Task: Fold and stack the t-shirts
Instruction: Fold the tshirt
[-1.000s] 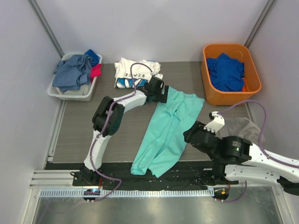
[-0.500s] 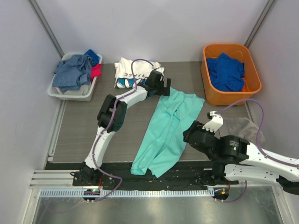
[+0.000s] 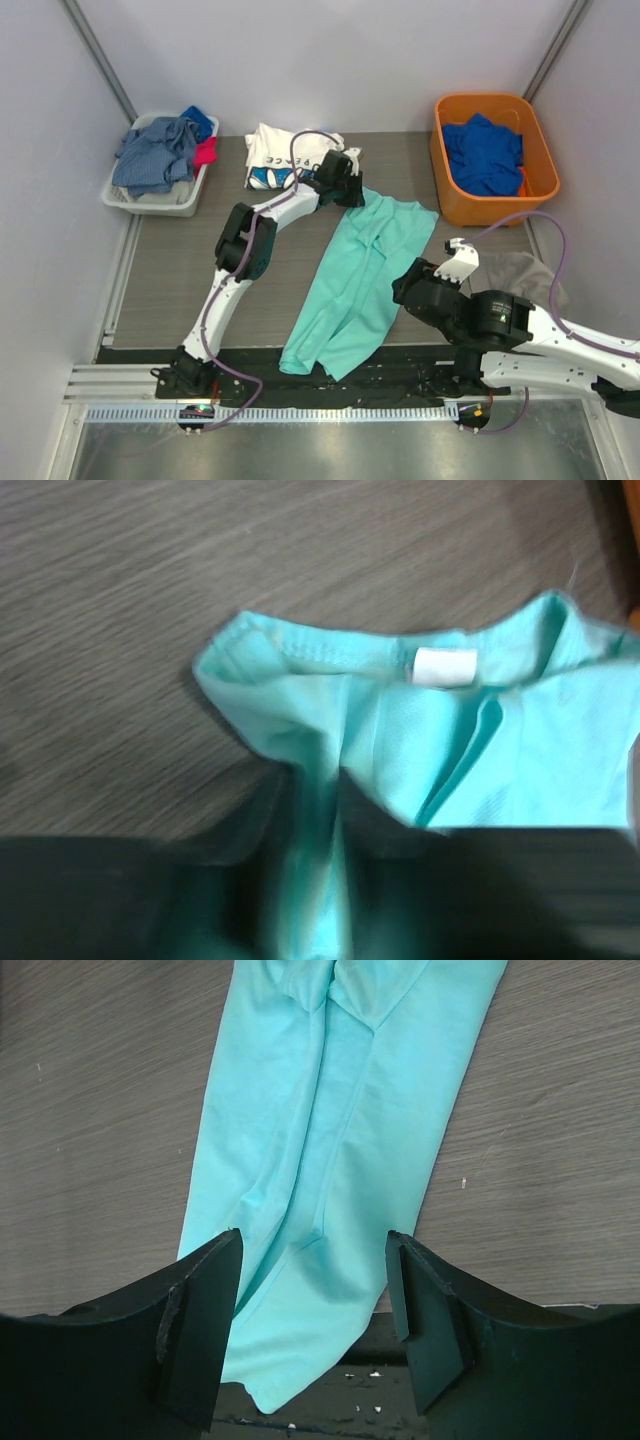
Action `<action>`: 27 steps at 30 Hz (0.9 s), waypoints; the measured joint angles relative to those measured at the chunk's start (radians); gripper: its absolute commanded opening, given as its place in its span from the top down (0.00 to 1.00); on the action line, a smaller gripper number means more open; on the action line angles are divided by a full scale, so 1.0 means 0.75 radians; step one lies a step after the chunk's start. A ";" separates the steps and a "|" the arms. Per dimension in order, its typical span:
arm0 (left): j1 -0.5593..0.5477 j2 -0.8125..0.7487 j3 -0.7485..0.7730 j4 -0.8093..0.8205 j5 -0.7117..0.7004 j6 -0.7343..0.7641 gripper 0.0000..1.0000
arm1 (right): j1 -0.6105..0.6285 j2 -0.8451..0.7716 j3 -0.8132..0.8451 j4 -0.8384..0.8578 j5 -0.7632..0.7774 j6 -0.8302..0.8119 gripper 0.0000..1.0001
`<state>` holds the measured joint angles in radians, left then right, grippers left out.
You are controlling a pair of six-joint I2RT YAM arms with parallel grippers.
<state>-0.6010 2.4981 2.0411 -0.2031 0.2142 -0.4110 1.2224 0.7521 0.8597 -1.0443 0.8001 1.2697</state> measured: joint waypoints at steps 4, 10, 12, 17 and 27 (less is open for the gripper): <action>0.000 0.019 0.014 -0.019 0.055 0.000 1.00 | -0.001 -0.004 0.000 0.000 0.003 0.000 0.33; 0.000 0.019 0.019 -0.029 0.055 0.001 1.00 | -0.003 -0.011 -0.001 0.000 0.003 0.000 0.32; 0.002 0.038 0.069 -0.069 0.026 0.002 1.00 | -0.003 -0.012 -0.001 0.000 0.003 0.000 0.32; 0.008 0.163 0.299 -0.145 -0.052 -0.013 1.00 | -0.004 -0.007 -0.002 0.000 0.010 0.000 0.32; 0.082 0.305 0.540 -0.178 -0.207 -0.181 1.00 | -0.018 0.123 0.010 0.007 0.042 -0.028 0.32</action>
<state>-0.5396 2.7266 2.4458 -0.3363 0.0593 -0.5468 1.2087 0.8440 0.8669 -1.0393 0.8314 1.2484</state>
